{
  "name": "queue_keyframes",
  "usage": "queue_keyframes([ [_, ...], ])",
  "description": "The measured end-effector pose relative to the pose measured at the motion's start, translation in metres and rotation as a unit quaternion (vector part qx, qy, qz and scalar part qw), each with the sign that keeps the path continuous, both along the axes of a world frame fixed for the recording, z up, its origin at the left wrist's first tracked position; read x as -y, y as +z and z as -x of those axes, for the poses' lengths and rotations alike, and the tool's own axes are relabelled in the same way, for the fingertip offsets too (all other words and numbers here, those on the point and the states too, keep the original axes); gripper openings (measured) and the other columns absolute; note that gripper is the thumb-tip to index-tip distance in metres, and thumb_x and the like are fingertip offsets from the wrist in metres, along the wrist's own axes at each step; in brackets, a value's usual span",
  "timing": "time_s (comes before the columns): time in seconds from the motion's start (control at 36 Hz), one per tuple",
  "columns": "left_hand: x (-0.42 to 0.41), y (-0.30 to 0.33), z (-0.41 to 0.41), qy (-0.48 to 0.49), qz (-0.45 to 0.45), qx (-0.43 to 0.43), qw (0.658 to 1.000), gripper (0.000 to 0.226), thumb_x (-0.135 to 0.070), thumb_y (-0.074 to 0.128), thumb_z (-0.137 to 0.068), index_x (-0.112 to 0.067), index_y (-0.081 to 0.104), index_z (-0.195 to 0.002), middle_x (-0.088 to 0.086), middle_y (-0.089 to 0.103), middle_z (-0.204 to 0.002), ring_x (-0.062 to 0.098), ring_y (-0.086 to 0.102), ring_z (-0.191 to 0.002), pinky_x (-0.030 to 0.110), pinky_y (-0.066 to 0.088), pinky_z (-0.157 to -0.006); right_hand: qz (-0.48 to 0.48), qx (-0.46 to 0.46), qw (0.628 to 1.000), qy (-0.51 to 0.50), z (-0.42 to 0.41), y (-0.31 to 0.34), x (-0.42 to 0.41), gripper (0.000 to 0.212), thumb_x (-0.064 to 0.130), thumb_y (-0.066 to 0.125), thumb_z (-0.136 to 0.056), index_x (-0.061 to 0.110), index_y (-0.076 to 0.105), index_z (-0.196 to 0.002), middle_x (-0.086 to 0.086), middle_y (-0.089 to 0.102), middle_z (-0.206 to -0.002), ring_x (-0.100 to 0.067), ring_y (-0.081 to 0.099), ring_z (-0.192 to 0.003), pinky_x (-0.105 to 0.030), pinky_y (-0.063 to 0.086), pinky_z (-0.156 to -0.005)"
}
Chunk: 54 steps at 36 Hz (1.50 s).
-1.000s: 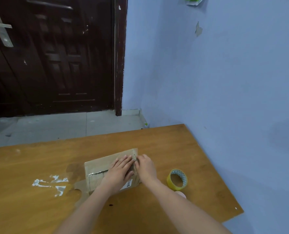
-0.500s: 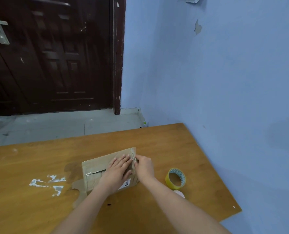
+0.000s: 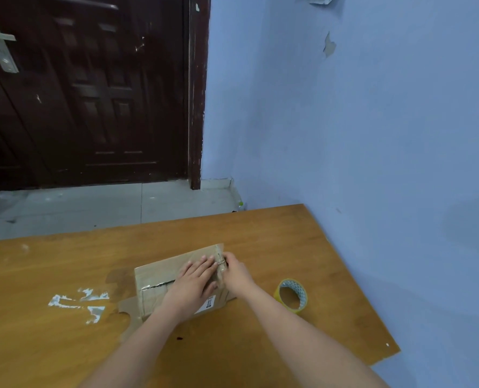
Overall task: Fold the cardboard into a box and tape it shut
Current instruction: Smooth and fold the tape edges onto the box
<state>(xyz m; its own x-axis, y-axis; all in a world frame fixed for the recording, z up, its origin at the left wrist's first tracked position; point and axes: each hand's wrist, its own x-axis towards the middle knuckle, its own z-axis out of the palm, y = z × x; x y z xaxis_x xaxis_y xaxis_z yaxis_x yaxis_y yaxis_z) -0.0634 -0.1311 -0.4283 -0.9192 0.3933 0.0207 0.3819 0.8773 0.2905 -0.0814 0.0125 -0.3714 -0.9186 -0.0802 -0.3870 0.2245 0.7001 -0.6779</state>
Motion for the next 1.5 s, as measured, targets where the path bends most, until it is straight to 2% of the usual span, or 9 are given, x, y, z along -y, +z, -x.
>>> queue_keyframes([
  [0.11, 0.0, 0.001, -0.001, -0.001, -0.005, 0.004, 1.0, 0.054, -0.047, 0.022, -0.1, -0.027, 0.016, -0.15, -0.012, 0.008, -0.158, 0.006, -0.003, -0.145, 0.024, -0.013, -0.112, 0.031, 0.013, 0.999, 0.003, 0.0, 0.007, 0.001, 0.043, 0.013, 0.041, -0.094, 0.016, 0.044, -0.137, -0.008, 0.056, -0.133, -0.024, 0.055, -0.114, -0.023, 0.039, -0.083],
  [0.19, 0.0, 0.003, -0.002, 0.0, -0.009, 0.005, 1.0, 0.054, -0.047, 0.022, -0.1, -0.028, 0.016, -0.15, -0.012, 0.009, -0.157, 0.005, -0.002, -0.145, 0.023, -0.012, -0.112, 0.038, -0.009, 0.999, -0.007, -0.002, 0.008, -0.001, 0.038, 0.01, 0.043, -0.092, 0.02, 0.058, -0.125, -0.004, 0.063, -0.124, -0.015, 0.057, -0.098, -0.021, 0.041, -0.079],
  [0.5, 0.0, 0.008, -0.003, -0.003, -0.025, 0.009, 1.0, 0.054, -0.047, 0.024, -0.1, -0.027, 0.018, -0.15, -0.012, 0.01, -0.158, 0.005, -0.001, -0.145, 0.025, -0.009, -0.114, -0.093, -0.067, 0.993, -0.024, -0.015, -0.002, -0.013, 0.031, 0.03, 0.055, -0.093, 0.02, 0.065, -0.121, -0.002, 0.069, -0.114, -0.019, 0.064, -0.099, -0.025, 0.044, -0.067],
  [0.64, 0.0, 0.01, -0.004, -0.003, -0.031, 0.012, 0.999, 0.054, -0.045, 0.027, -0.1, -0.026, 0.019, -0.15, -0.011, 0.011, -0.157, 0.006, 0.0, -0.145, 0.026, -0.008, -0.115, -0.082, -0.059, 0.994, -0.046, -0.017, -0.003, -0.013, 0.03, 0.028, 0.059, -0.091, 0.017, 0.067, -0.117, -0.001, 0.071, -0.111, -0.017, 0.066, -0.096, -0.023, 0.046, -0.069],
  [0.81, 0.0, 0.008, -0.002, -0.001, -0.019, 0.009, 1.0, 0.054, -0.046, 0.025, -0.1, -0.026, 0.018, -0.15, -0.012, 0.008, -0.158, 0.005, -0.001, -0.145, 0.025, -0.009, -0.114, -0.053, -0.022, 0.996, -0.061, -0.011, -0.001, -0.01, 0.021, 0.02, 0.057, -0.09, 0.01, 0.072, -0.1, -0.011, 0.072, -0.098, -0.027, 0.065, -0.088, -0.034, 0.05, -0.073],
  [0.97, 0.0, 0.006, -0.001, 0.002, -0.016, 0.013, 1.0, 0.054, -0.046, 0.024, -0.1, -0.026, 0.018, -0.15, -0.011, 0.007, -0.158, 0.006, -0.002, -0.145, 0.025, -0.01, -0.114, -0.069, -0.016, 0.997, -0.012, -0.016, -0.004, -0.008, 0.033, 0.021, 0.045, -0.097, 0.016, 0.059, -0.127, -0.009, 0.064, -0.124, -0.029, 0.059, -0.112, -0.035, 0.048, -0.088],
  [1.19, 0.001, 0.004, -0.001, 0.0, -0.02, 0.012, 1.0, 0.054, -0.046, 0.025, -0.1, -0.027, 0.019, -0.15, -0.012, 0.01, -0.157, 0.006, -0.001, -0.145, 0.026, -0.008, -0.114, -0.054, -0.011, 0.998, -0.008, -0.018, -0.001, -0.015, 0.032, 0.018, 0.046, -0.096, 0.011, 0.062, -0.122, -0.011, 0.064, -0.123, -0.029, 0.058, -0.113, -0.035, 0.047, -0.091],
  [1.42, 0.001, 0.003, 0.0, 0.001, -0.021, 0.012, 1.0, 0.054, -0.046, 0.026, -0.1, -0.027, 0.02, -0.149, -0.012, 0.011, -0.157, 0.005, 0.0, -0.145, 0.026, -0.009, -0.115, -0.001, 0.001, 0.999, -0.049, -0.018, -0.006, -0.023, 0.036, 0.018, 0.043, -0.091, 0.018, 0.066, -0.12, -0.007, 0.069, -0.115, -0.02, 0.057, -0.081, -0.027, 0.044, -0.071],
  [1.5, 0.001, 0.002, -0.001, 0.001, -0.02, 0.015, 1.0, 0.053, -0.046, 0.025, -0.1, -0.027, 0.019, -0.15, -0.012, 0.01, -0.157, 0.005, 0.0, -0.145, 0.026, -0.009, -0.115, 0.021, 0.035, 0.998, -0.037, -0.013, -0.002, -0.027, 0.035, 0.016, 0.042, -0.094, 0.014, 0.065, -0.12, -0.008, 0.067, -0.12, -0.027, 0.061, -0.107, -0.035, 0.047, -0.091],
])
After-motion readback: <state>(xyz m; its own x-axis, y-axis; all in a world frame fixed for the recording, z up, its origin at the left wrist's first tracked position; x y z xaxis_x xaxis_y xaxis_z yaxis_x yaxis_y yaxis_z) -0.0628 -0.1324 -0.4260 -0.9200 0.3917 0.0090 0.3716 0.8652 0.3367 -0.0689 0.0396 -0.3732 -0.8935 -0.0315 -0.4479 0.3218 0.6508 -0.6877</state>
